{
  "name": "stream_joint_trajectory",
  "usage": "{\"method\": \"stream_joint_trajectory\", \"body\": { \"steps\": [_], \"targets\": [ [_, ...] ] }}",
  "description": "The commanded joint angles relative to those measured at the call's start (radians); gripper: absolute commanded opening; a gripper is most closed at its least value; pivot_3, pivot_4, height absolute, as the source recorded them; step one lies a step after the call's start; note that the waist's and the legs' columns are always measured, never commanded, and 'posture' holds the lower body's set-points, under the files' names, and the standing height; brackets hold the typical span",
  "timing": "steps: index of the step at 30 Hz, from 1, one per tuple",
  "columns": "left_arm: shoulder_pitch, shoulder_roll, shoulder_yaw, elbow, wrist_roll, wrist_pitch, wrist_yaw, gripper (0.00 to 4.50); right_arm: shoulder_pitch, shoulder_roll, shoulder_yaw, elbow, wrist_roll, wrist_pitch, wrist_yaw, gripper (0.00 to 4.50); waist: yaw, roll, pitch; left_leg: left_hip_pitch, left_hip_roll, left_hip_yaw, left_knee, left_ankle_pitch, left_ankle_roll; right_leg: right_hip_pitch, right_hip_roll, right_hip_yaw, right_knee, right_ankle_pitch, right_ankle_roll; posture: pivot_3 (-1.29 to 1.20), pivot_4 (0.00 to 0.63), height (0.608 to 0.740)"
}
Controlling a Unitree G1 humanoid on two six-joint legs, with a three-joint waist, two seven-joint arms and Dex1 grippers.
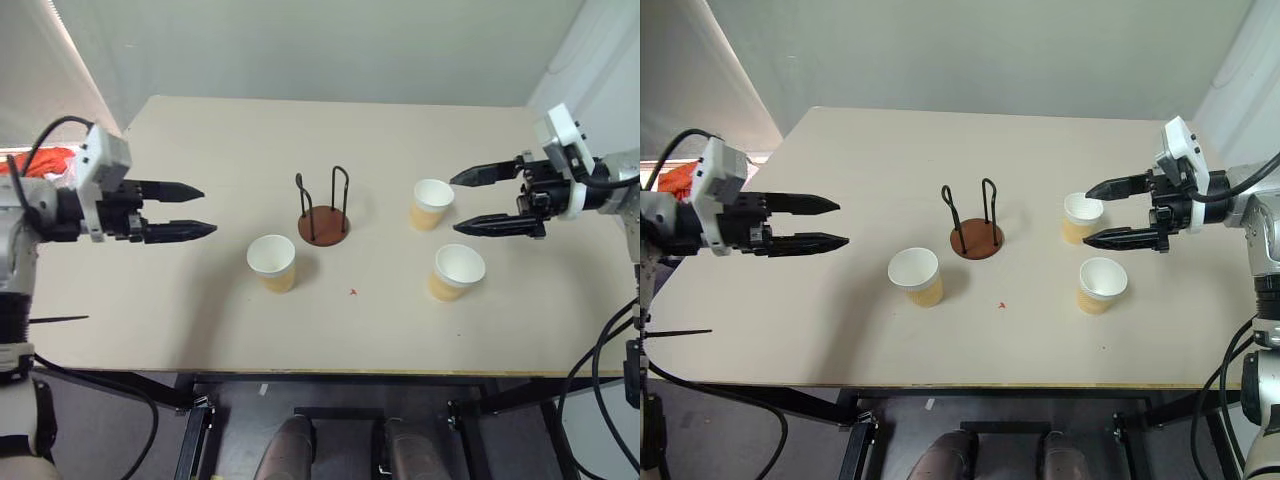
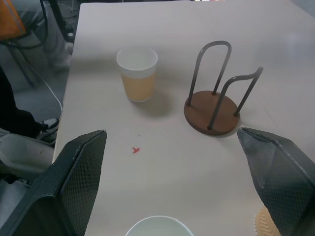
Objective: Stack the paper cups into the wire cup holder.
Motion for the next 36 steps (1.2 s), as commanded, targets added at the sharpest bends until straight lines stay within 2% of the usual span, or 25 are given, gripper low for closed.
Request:
{"method": "stream_joint_trajectory", "body": {
  "steps": [1,5,10,14,19,22,29,36],
  "targets": [
    [-0.049,-0.007,-0.002,0.016,0.020,-0.027,0.000,3.76,0.001,-0.016,-0.042,-0.035,0.017,0.006,-0.034,4.50,0.000,0.000,0.000,0.000,0.000,0.000,0.000,0.000,0.000,0.000,0.000,0.000,0.000,0.000,0.000,0.00,0.150,0.740],
    [-0.073,-0.027,-0.015,0.031,0.033,-0.037,-0.009,3.76,0.017,-0.019,-0.046,-0.051,0.014,0.002,-0.060,4.50,0.000,0.000,0.000,0.000,0.000,0.000,0.000,0.000,0.000,0.000,0.000,0.000,0.000,0.000,0.001,0.00,0.150,0.740],
    [-0.154,-0.149,-0.056,0.040,0.040,0.004,0.054,3.76,0.038,-0.027,-0.058,-0.074,0.024,0.008,-0.082,4.50,0.007,0.000,0.000,0.000,0.000,0.000,0.001,0.001,0.001,0.001,0.000,0.000,0.000,0.001,0.002,0.00,0.150,0.740],
    [-0.219,-0.242,-0.141,0.105,0.141,-0.020,0.133,3.76,0.050,-0.017,-0.069,-0.104,0.041,0.024,-0.107,4.50,0.011,0.000,0.000,0.000,-0.001,0.000,0.003,0.002,0.003,0.003,-0.001,0.000,-0.001,0.003,0.005,0.00,0.150,0.740],
    [-0.290,-0.346,-0.215,0.199,0.212,-0.031,0.172,3.76,0.001,0.049,-0.065,-0.080,-0.018,0.041,-0.308,4.50,0.004,0.000,0.000,0.001,-0.001,0.001,0.004,0.003,0.003,0.004,-0.001,0.000,-0.001,0.005,0.008,0.00,0.150,0.740],
    [-0.310,-0.400,-0.243,0.244,0.248,-0.047,0.193,3.76,0.017,0.067,-0.063,-0.116,-0.012,0.047,-0.339,4.50,0.004,0.000,0.000,0.002,-0.001,0.001,0.004,0.004,0.004,0.004,-0.001,0.000,-0.001,0.008,0.012,0.00,0.150,0.740],
    [-0.337,-0.515,-0.255,0.352,0.306,-0.083,0.284,3.76,0.069,0.059,-0.084,-0.191,0.022,0.074,-0.359,4.50,0.012,0.000,0.000,-0.001,-0.001,0.001,0.004,0.003,0.005,0.005,-0.001,0.000,-0.005,0.012,0.019,0.00,0.150,0.740],
    [-0.417,-0.612,-0.213,0.509,0.326,-0.145,0.417,3.76,0.072,0.063,-0.082,-0.205,0.017,0.076,-0.390,4.50,0.018,0.000,0.000,-0.004,-0.002,0.001,0.008,0.003,0.007,0.006,-0.001,0.001,-0.010,0.016,0.025,0.00,0.150,0.740]
  ]
}}
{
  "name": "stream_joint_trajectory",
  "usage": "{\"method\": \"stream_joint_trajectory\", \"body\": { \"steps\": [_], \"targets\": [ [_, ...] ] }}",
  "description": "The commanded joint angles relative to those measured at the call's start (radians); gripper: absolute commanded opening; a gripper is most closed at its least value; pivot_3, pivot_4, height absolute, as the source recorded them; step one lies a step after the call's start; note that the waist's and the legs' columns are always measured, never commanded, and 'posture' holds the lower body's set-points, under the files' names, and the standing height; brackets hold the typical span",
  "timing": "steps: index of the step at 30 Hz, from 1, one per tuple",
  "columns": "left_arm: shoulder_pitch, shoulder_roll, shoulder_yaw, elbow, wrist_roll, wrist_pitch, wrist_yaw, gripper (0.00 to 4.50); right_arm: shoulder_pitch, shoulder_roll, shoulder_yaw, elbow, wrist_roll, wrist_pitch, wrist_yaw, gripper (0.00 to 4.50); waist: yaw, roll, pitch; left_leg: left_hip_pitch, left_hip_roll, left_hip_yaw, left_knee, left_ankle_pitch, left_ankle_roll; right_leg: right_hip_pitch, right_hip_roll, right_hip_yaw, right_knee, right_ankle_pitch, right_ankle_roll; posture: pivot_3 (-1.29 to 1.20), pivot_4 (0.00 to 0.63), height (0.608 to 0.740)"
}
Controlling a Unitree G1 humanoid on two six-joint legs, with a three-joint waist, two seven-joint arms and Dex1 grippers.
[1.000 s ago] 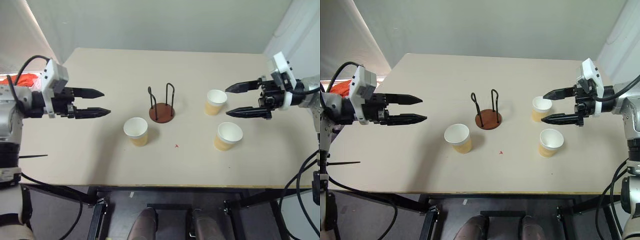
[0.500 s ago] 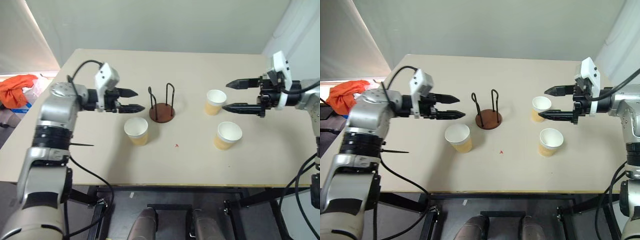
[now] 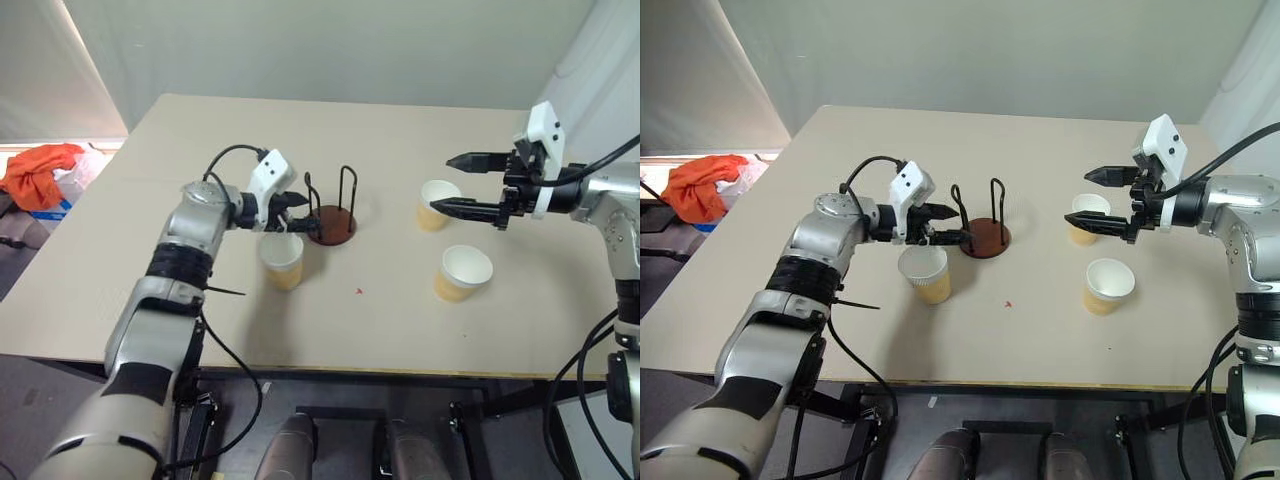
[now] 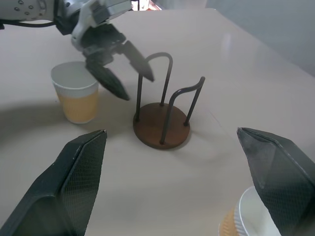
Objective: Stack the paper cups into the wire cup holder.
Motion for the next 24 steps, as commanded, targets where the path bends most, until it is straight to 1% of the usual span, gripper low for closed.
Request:
{"method": "stream_joint_trajectory", "body": {
  "steps": [1,5,8,14,15,16,17,21,24],
  "targets": [
    [-0.048,-0.025,0.034,0.043,0.005,-0.042,0.036,3.76,-0.018,-0.008,-0.034,-0.027,0.006,-0.011,-0.026,4.50,0.001,0.000,0.000,0.000,0.000,0.000,0.000,0.000,0.001,0.000,0.000,0.000,-0.001,0.001,0.001,0.00,0.150,0.740],
    [-0.053,-0.040,0.036,0.052,0.001,-0.055,0.014,3.76,-0.021,-0.011,-0.025,-0.019,-0.008,-0.025,-0.042,4.50,0.001,0.000,0.000,-0.001,0.000,0.001,0.001,0.000,0.002,0.001,0.000,0.001,-0.004,0.003,0.003,0.00,0.150,0.740],
    [-0.054,-0.042,0.038,0.050,-0.003,-0.058,-0.004,3.16,-0.017,-0.014,-0.025,-0.019,-0.009,-0.030,-0.040,4.50,0.002,0.000,0.000,-0.002,0.000,0.001,0.003,0.000,0.003,0.001,0.000,0.001,-0.004,0.003,0.004,0.00,0.150,0.740],
    [-0.062,-0.045,0.038,0.065,0.008,-0.076,0.005,1.06,-0.018,-0.010,-0.022,-0.019,-0.008,-0.035,-0.046,4.50,0.002,0.000,0.000,-0.002,0.000,0.001,0.005,-0.001,0.003,0.001,0.000,0.001,-0.004,0.003,0.004,0.00,0.150,0.740],
    [-0.063,-0.048,0.040,0.060,0.006,-0.072,0.007,0.79,-0.018,-0.010,-0.021,-0.020,-0.007,-0.034,-0.046,4.50,0.002,0.000,0.000,-0.002,0.000,0.001,0.005,-0.001,0.003,0.001,0.000,0.001,-0.004,0.004,0.005,0.00,0.150,0.740],
    [-0.063,-0.050,0.041,0.053,0.003,-0.067,0.008,0.34,-0.018,-0.010,-0.021,-0.021,-0.006,-0.033,-0.045,4.50,0.002,0.000,0.000,-0.002,0.000,0.001,0.006,-0.001,0.004,0.001,0.000,0.001,-0.004,0.004,0.005,0.00,0.150,0.740],
    [-0.059,-0.051,0.040,0.038,0.000,-0.064,0.003,0.05,-0.017,-0.013,-0.019,-0.022,-0.005,-0.028,-0.040,4.50,0.002,0.000,0.000,-0.002,0.000,0.001,0.006,-0.001,0.004,0.001,0.000,0.001,-0.004,0.004,0.005,0.00,0.150,0.740],
    [-0.050,-0.050,0.046,-0.026,-0.025,-0.037,-0.030,0.05,-0.007,-0.027,-0.020,-0.020,-0.001,-0.026,-0.022,4.50,0.002,0.000,0.000,-0.003,-0.001,0.002,0.008,-0.001,0.004,0.001,0.000,0.001,-0.004,0.004,0.005,0.00,0.150,0.740],
    [-0.046,-0.036,0.046,-0.130,-0.052,0.008,-0.081,0.05,0.000,-0.035,-0.031,0.005,-0.010,-0.040,-0.024,4.50,0.003,0.000,0.000,-0.005,-0.001,0.001,0.009,-0.001,0.005,0.001,0.000,0.001,-0.005,0.004,0.005,0.00,0.150,0.740]
  ]
}}
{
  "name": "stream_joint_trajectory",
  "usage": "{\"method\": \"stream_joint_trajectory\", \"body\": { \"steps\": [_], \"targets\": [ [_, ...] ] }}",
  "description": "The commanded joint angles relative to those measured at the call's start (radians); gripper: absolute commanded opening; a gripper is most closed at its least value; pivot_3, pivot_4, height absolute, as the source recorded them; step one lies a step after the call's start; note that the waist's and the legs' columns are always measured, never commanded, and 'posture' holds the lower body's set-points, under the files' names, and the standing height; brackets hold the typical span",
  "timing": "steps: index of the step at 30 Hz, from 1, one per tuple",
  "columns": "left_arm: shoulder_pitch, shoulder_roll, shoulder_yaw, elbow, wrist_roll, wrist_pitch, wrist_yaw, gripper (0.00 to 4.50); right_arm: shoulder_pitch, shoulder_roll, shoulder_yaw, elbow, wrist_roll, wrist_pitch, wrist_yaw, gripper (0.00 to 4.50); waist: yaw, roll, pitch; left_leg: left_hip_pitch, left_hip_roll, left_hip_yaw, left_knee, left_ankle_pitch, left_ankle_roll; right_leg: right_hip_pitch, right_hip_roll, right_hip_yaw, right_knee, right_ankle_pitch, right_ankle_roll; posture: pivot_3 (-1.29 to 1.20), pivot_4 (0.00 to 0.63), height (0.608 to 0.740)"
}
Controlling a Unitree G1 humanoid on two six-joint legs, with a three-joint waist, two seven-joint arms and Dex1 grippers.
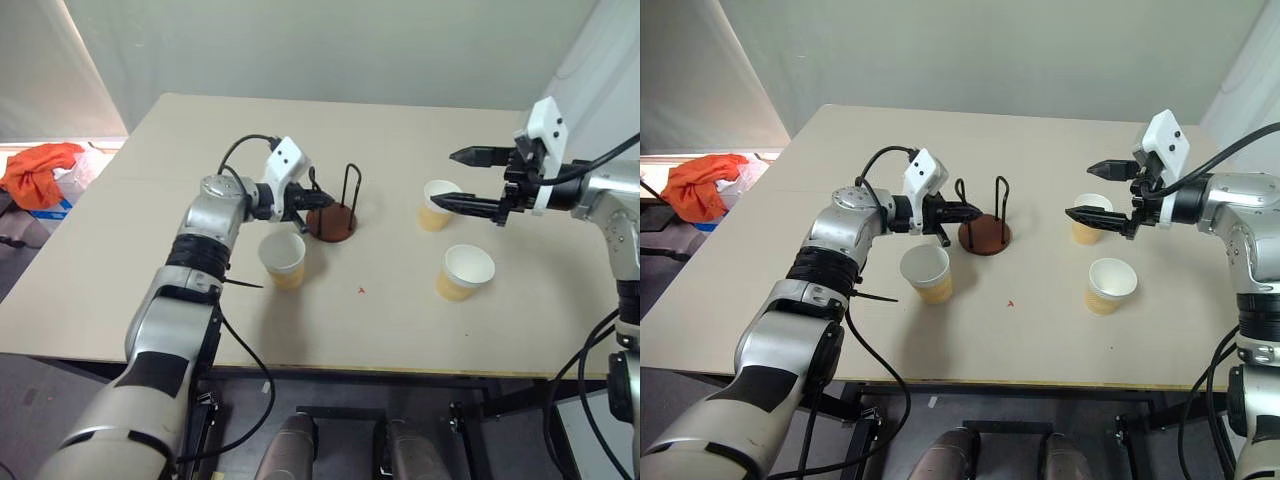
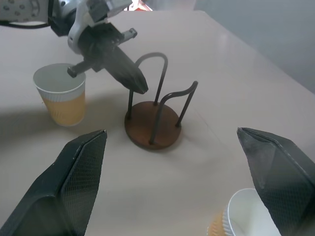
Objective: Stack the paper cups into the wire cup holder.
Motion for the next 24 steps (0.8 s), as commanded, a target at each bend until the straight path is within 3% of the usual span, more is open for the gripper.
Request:
{"method": "stream_joint_trajectory", "body": {
  "steps": [1,6,10,15,19,24],
  "targets": [
    [-0.012,0.022,0.022,-0.167,-0.049,0.045,-0.062,0.05,0.006,-0.025,-0.035,0.003,0.000,-0.023,0.002,4.50,0.001,0.000,0.000,-0.001,0.000,0.000,0.000,0.000,0.000,0.000,0.000,0.000,0.000,0.000,0.000,0.00,0.150,0.740],
    [0.066,0.083,-0.022,-0.486,-0.102,0.158,-0.165,0.05,0.115,-0.111,-0.099,-0.075,0.074,0.029,0.075,4.50,0.003,0.000,0.000,-0.003,0.000,0.000,0.001,0.001,-0.002,0.000,0.000,0.000,-0.001,0.000,0.001,0.00,0.150,0.740],
    [0.144,0.125,-0.032,-0.726,-0.168,0.279,-0.185,0.05,0.301,-0.212,-0.219,-0.216,0.218,0.069,0.232,4.50,0.008,0.000,0.000,-0.004,-0.001,0.002,0.002,0.002,-0.006,0.000,0.000,0.001,-0.002,-0.002,0.004,0.00,0.150,0.740],
    [0.225,0.157,-0.054,-0.886,-0.221,0.379,-0.179,0.05,0.445,-0.259,-0.299,-0.319,0.298,0.091,0.276,4.50,0.010,0.000,0.000,-0.003,-0.001,0.006,0.003,0.001,-0.007,0.000,0.000,0.002,-0.001,-0.003,0.004,0.00,0.150,0.740],
    [0.292,0.167,-0.082,-0.970,-0.246,0.427,-0.154,0.05,0.472,-0.268,-0.317,-0.345,0.332,0.098,0.271,4.50,0.006,0.000,0.000,0.005,0.000,0.012,0.003,-0.001,0.002,0.006,0.000,0.009,-0.002,-0.007,0.001,0.00,0.150,0.740],
    [0.351,0.175,-0.104,-1.004,-0.246,0.454,-0.109,0.05,0.484,-0.270,-0.300,-0.362,0.344,0.091,0.261,4.50,-0.001,-0.001,0.000,0.013,-0.002,0.013,0.002,0.002,0.007,0.013,0.003,0.021,-0.002,-0.011,0.010,0.00,0.150,0.740]
  ]
}}
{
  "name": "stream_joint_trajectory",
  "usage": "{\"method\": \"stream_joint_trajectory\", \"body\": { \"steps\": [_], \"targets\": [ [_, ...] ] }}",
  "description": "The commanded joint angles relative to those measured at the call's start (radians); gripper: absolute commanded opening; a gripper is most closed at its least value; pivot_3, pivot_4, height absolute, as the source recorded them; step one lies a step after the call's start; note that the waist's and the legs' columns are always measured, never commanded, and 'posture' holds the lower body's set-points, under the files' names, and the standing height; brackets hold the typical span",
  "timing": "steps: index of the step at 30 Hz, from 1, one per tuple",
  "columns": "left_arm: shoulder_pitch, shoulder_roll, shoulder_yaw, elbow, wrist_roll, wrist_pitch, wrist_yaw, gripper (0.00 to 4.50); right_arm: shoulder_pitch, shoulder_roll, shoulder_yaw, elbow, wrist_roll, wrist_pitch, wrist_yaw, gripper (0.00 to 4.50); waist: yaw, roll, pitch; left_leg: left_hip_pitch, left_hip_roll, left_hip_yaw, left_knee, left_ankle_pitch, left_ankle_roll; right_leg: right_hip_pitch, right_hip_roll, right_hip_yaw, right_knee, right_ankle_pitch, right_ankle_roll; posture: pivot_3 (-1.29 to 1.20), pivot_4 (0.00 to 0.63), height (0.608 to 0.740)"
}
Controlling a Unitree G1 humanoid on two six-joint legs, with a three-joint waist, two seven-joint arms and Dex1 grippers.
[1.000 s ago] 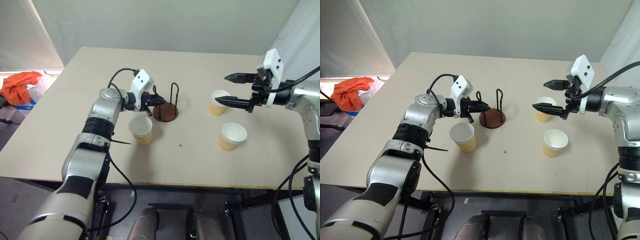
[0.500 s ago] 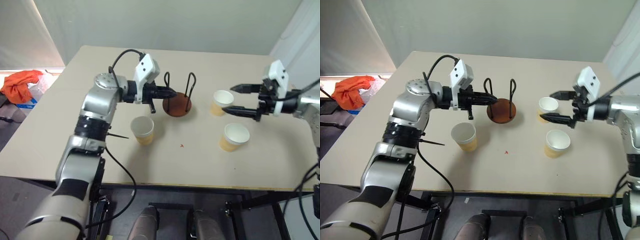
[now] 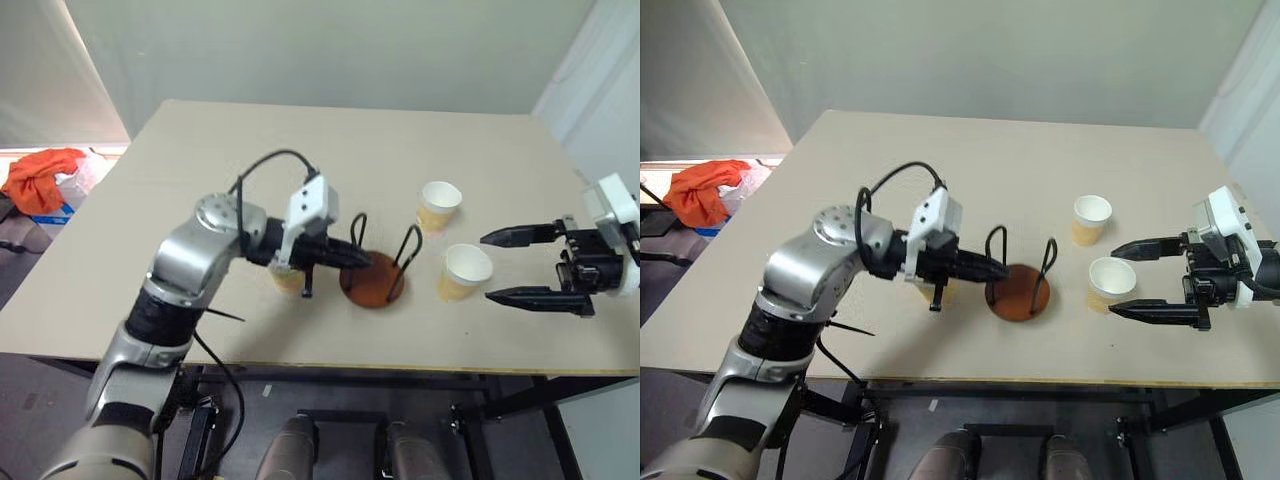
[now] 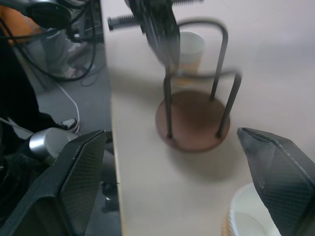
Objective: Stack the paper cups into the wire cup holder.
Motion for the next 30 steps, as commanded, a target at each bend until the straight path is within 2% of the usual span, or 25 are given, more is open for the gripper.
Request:
{"method": "stream_joint_trajectory", "body": {
  "steps": [1,9,14,22,28,30],
  "targets": [
    [0.009,-0.001,0.009,-0.026,-0.003,0.007,0.052,0.05,-0.004,-0.014,-0.023,-0.025,0.023,-0.007,-0.008,4.50,0.000,0.000,0.000,0.000,-0.001,0.000,0.000,0.001,0.001,0.000,0.000,0.002,0.000,0.000,0.000,0.00,0.150,0.740],
    [0.041,-0.005,-0.037,-0.008,0.016,-0.002,0.098,0.05,-0.041,-0.011,0.016,0.002,0.005,-0.030,-0.018,4.50,0.000,0.000,0.000,-0.001,-0.002,0.000,0.000,0.000,0.001,-0.001,0.000,0.005,-0.001,0.004,-0.007,0.00,0.150,0.740],
    [0.051,0.016,-0.070,0.000,0.039,-0.018,0.087,1.54,-0.054,-0.010,0.048,0.011,-0.010,-0.038,-0.021,4.50,0.000,0.000,0.000,-0.001,-0.002,0.001,-0.001,-0.005,0.001,-0.001,0.000,0.004,-0.001,0.000,-0.003,0.00,0.150,0.740],
    [0.045,0.063,-0.049,-0.058,0.016,-0.045,0.056,4.39,-0.061,-0.010,0.092,0.030,-0.045,-0.058,-0.024,4.50,0.001,0.000,0.000,-0.002,-0.002,0.001,0.000,-0.008,-0.006,-0.001,0.000,0.005,0.000,-0.007,-0.002,0.00,0.150,0.740],
    [0.019,0.152,0.024,-0.161,-0.081,-0.024,-0.016,4.48,-0.098,-0.023,0.145,0.073,-0.101,-0.093,-0.003,4.50,0.000,0.000,0.000,-0.002,-0.002,0.001,-0.001,-0.013,-0.001,-0.001,0.000,0.004,0.000,-0.009,-0.002,0.00,0.150,0.740],
    [0.034,0.228,0.051,-0.187,-0.087,-0.037,-0.057,4.48,-0.108,-0.026,0.186,0.094,-0.149,-0.117,-0.001,4.50,0.000,0.000,0.000,-0.001,-0.002,0.001,-0.001,-0.014,0.001,-0.001,0.000,0.005,0.001,-0.009,-0.002,0.00,0.150,0.740]
  ]
}}
